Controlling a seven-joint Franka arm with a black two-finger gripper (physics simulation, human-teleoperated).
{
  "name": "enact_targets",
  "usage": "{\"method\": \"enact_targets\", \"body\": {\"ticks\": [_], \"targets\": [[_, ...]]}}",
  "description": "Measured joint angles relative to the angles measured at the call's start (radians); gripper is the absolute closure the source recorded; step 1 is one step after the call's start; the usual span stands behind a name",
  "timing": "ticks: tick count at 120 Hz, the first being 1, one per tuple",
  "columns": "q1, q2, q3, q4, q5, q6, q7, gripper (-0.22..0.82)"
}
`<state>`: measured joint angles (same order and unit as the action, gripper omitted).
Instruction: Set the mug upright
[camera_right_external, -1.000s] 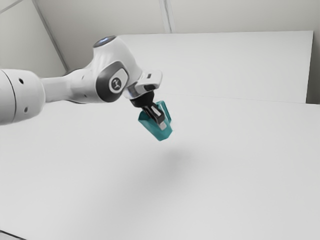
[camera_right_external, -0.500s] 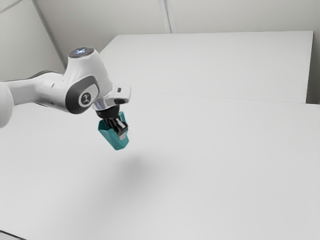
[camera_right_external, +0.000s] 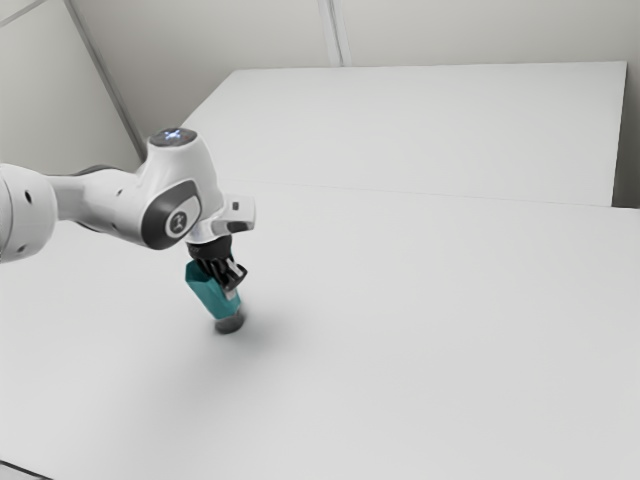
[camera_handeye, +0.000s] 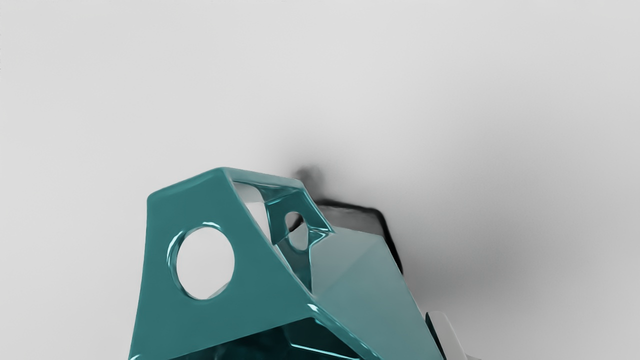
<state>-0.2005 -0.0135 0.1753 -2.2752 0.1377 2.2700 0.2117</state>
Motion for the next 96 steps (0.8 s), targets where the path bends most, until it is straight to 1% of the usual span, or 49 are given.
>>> {"method": "enact_targets", "body": {"ticks": [40, 96], "targets": [[-0.013, 0.030, 0.004, 0.000, -0.011, 0.059, -0.025, 0.78], [-0.027, 0.055, 0.003, -0.006, -0.015, 0.076, -0.047, 0.78]]}}
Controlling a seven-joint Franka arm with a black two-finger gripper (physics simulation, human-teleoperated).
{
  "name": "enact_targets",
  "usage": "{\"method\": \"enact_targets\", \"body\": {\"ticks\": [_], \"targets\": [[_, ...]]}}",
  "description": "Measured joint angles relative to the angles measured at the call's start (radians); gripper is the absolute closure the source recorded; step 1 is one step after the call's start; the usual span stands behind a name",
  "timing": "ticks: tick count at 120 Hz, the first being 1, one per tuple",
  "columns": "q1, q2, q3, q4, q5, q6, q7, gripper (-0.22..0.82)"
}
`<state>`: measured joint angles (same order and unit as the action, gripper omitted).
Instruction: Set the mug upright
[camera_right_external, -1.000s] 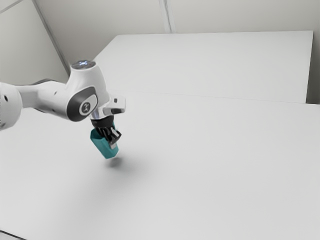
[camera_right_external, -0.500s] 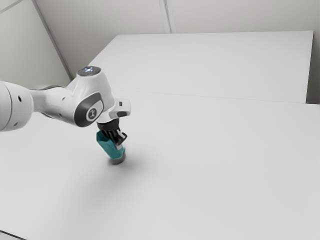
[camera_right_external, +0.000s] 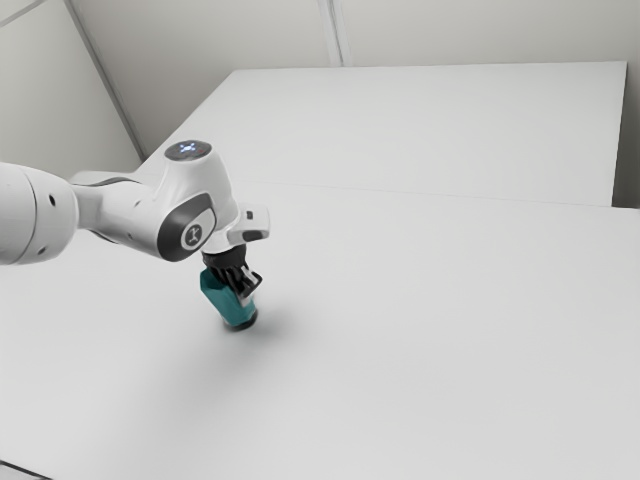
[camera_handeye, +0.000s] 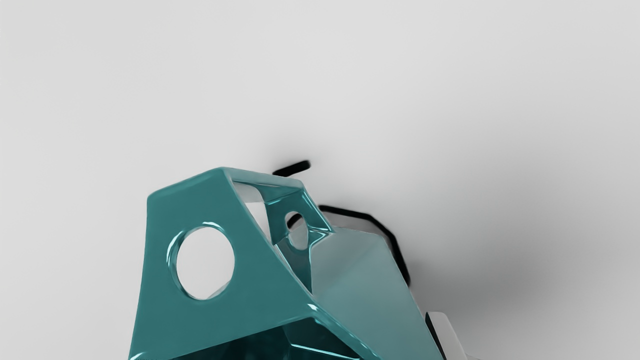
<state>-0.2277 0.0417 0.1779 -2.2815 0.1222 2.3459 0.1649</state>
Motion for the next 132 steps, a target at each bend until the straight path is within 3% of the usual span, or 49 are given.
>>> {"method": "enact_targets", "body": {"ticks": [34, 103, 132], "targets": [[0.013, 0.000, 0.000, -0.006, -0.002, 0.001, -0.007, 0.77], [0.010, -0.013, -0.001, -0.005, -0.015, -0.001, 0.012, 0.48], [0.008, -0.088, -0.004, -0.004, -0.014, -0.017, 0.014, 0.43]]}}
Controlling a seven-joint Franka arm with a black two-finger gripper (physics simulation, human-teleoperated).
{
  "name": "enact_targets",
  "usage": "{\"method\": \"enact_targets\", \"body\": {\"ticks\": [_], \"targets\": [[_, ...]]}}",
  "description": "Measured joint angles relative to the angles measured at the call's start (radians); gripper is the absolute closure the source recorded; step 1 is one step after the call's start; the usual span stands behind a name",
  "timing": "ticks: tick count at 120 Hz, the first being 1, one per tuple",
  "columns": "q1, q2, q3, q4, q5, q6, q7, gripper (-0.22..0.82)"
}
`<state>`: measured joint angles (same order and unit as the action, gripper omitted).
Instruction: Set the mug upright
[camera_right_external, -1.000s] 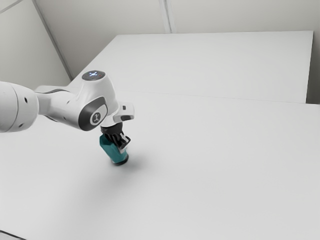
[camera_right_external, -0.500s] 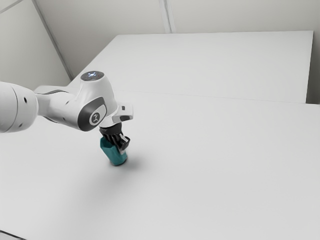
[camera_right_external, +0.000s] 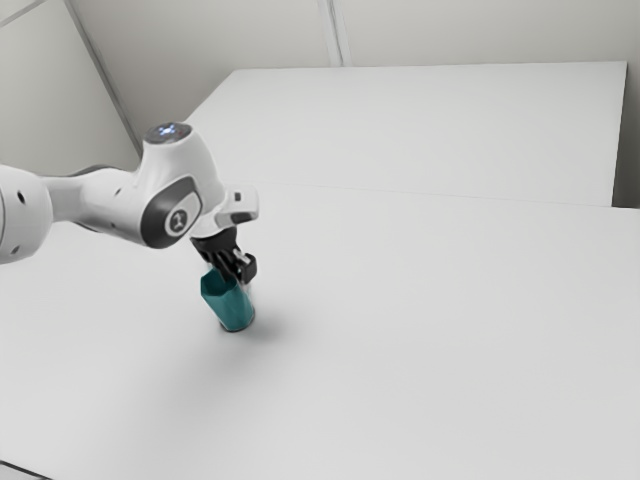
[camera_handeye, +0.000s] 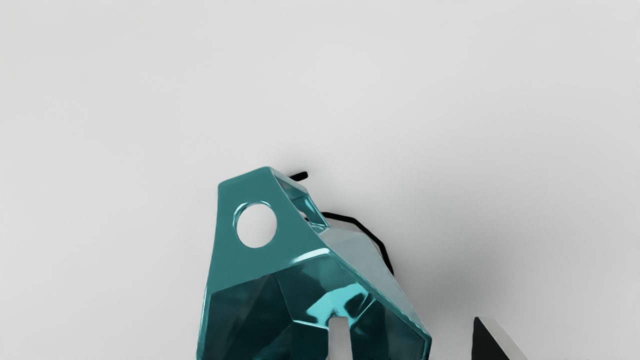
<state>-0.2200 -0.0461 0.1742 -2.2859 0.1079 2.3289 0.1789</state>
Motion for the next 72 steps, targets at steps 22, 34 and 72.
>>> {"method": "enact_targets", "body": {"ticks": [22, 34, 72], "targets": [[-0.003, -0.049, -0.012, 0.066, 0.002, -0.066, -0.003, 0.40], [-0.004, -0.002, -0.017, 0.236, 0.000, -0.156, -0.005, 0.33], [0.093, 0.245, -0.067, 0.676, -0.068, -0.440, -0.028, 0.08]]}}
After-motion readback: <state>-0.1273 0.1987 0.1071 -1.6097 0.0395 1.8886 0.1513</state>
